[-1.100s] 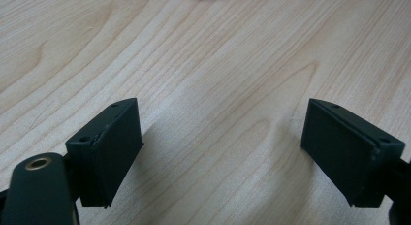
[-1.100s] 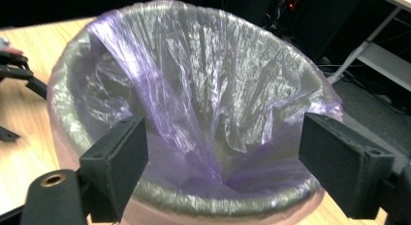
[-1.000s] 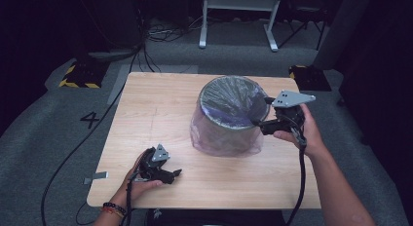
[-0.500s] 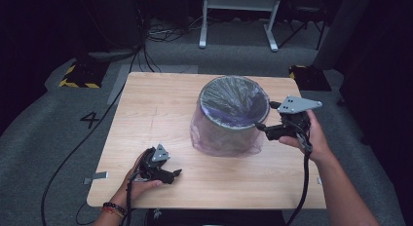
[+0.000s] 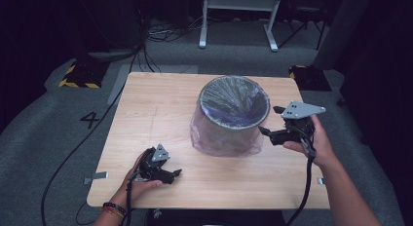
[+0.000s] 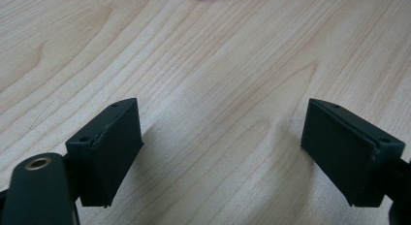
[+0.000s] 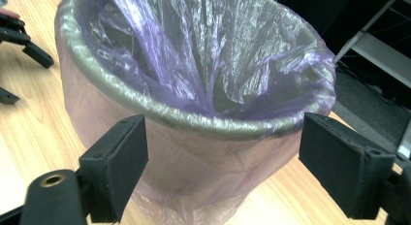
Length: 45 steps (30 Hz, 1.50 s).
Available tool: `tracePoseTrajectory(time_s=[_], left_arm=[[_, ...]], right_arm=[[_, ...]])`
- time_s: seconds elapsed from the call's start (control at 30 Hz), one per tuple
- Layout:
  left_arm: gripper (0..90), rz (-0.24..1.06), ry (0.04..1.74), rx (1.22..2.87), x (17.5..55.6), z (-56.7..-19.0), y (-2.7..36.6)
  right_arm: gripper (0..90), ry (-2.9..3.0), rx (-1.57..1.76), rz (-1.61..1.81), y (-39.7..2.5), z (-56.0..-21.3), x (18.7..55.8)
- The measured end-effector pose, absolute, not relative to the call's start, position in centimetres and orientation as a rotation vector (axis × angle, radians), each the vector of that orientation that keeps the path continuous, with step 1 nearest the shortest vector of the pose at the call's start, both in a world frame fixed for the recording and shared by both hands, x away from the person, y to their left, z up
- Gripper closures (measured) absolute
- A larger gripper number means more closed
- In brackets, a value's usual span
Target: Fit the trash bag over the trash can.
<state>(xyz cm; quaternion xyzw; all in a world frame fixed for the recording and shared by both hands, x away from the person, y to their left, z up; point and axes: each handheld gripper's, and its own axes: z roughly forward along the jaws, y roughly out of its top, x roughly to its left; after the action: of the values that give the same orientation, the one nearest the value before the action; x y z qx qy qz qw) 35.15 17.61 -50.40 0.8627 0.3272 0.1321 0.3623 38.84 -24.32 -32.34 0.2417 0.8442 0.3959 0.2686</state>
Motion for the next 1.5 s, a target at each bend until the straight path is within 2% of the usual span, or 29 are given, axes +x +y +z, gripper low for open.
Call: tracePoseTrajectory(time_s=[0.47, 1.5], left_arm=[[14.3, 0.340, 0.843, 2.221, 35.1, -50.4, 17.6], [14.3, 0.340, 0.843, 2.221, 35.1, -50.4, 17.6]], right_arm=[[18.3, 2.307, 0.663, 1.020, -24.8, -34.1, 38.5], [18.4, 2.405, 0.747, 0.887, -26.5, -40.4, 38.4]])
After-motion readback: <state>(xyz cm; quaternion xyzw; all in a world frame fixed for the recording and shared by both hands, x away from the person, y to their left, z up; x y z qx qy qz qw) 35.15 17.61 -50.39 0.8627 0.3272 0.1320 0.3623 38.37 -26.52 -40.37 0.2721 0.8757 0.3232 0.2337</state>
